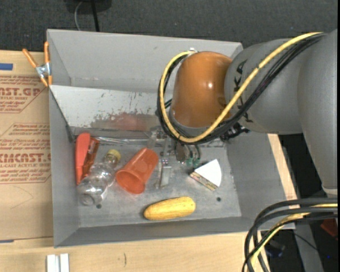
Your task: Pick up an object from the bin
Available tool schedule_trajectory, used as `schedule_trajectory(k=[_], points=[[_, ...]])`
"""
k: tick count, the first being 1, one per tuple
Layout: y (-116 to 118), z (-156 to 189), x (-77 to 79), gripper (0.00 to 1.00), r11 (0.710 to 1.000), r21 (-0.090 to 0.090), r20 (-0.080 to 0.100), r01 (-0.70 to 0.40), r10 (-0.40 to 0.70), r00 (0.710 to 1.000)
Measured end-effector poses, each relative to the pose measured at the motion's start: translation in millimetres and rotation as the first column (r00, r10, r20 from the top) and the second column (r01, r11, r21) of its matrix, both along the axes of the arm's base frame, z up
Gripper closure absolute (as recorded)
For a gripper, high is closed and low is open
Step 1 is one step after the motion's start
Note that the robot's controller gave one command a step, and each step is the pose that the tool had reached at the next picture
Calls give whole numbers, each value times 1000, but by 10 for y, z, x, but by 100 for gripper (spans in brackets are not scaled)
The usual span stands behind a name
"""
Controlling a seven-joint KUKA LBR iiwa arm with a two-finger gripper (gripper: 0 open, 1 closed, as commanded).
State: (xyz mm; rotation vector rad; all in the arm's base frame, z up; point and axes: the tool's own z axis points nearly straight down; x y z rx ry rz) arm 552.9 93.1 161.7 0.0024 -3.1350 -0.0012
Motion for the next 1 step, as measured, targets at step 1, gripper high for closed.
schedule_trajectory(k=[1], points=[[-4,45,18,0,1000,1,8,1,-1,1000]])
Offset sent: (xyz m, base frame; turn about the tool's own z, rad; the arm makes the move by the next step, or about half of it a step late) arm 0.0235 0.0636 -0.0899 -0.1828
